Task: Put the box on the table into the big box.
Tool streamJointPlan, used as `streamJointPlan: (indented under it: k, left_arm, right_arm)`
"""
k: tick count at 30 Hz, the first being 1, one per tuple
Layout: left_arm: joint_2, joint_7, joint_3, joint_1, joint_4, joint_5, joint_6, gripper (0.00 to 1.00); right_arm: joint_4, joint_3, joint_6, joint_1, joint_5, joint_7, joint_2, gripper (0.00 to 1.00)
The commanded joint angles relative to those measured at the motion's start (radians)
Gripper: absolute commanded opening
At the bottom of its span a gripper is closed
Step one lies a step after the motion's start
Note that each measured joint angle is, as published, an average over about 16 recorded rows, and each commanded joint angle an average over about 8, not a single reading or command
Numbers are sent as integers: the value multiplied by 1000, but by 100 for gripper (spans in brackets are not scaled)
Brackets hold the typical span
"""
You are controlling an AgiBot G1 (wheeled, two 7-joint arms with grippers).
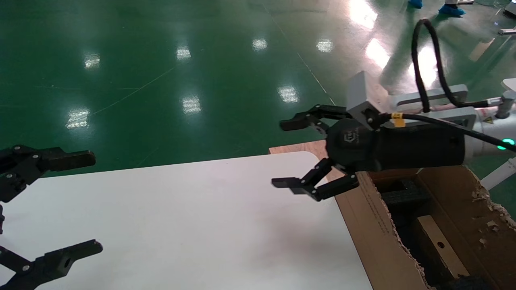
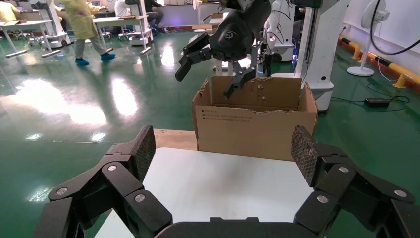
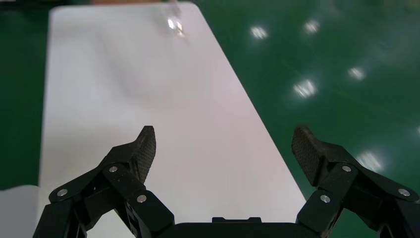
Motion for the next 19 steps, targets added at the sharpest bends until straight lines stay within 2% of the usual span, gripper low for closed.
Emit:
streamJointPlan:
  k: [1,16,19]
  left_arm:
    - [0,0,0,0,0,0,0,100]
    - [0,0,0,0,0,0,0,100]
    - [0,0,0,0,0,0,0,100]
  right_arm:
    - [2,74,-20,-55,-4,4,-22,100]
    - [14,630,-171,-467,-32,31,-190,100]
    - [15,685,-186,-509,-34,34,-207,100]
